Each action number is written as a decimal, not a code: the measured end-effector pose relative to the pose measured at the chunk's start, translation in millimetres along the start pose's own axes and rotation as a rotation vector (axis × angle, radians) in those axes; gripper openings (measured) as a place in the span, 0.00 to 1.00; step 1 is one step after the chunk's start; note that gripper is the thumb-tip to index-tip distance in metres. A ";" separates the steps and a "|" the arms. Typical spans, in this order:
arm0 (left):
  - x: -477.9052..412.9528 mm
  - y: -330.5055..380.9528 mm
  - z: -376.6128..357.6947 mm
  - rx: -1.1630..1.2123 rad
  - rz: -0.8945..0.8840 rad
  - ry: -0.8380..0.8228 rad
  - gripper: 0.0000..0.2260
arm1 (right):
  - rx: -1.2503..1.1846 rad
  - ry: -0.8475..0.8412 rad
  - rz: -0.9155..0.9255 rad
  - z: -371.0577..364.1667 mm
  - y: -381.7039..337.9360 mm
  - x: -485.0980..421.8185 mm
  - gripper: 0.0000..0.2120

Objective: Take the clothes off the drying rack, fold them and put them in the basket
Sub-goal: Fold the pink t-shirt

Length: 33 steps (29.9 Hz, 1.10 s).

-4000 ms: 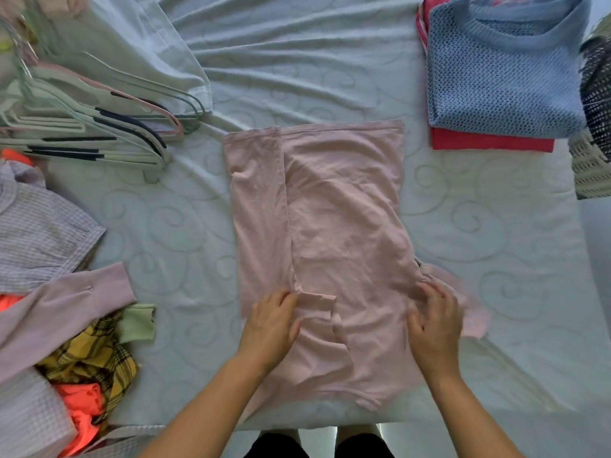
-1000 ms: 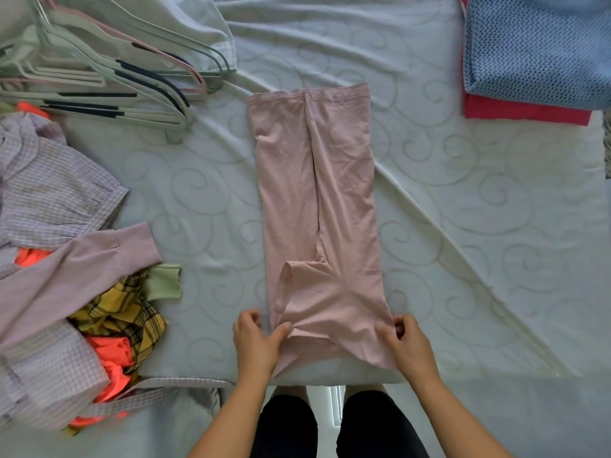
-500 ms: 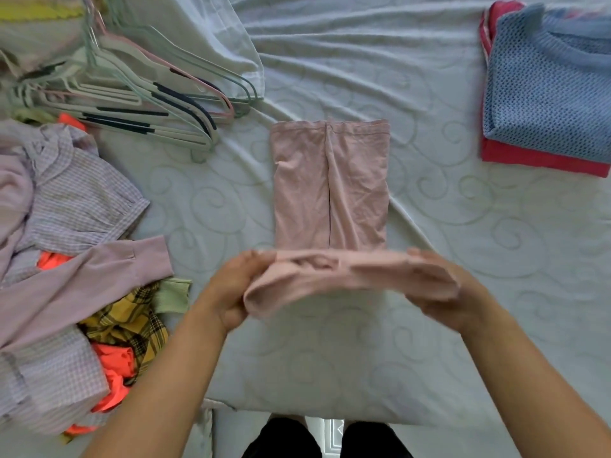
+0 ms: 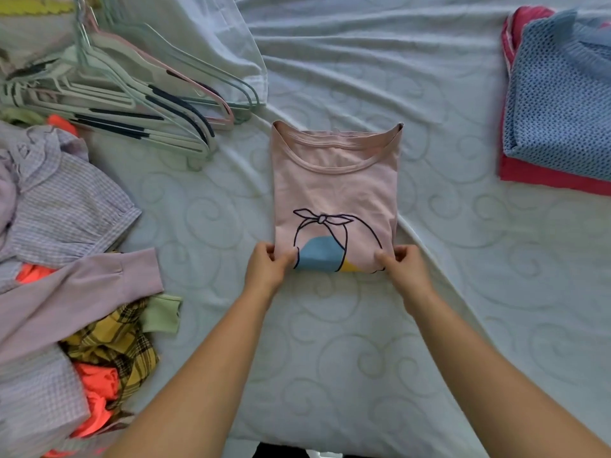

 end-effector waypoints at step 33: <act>137.6 119.3 25.3 0.584 0.069 -0.526 0.12 | -0.850 -0.217 0.039 81.2 -66.1 98.8 0.09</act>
Point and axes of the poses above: each hand's wrist, its own x-axis away from the middle knuckle, its own z-axis out of the back of the hand, y = z × x, the point moved 4 cm from there along -x, towards the middle knuckle, and after that the axes turned 6 degrees about z, right-handed, at the moved point
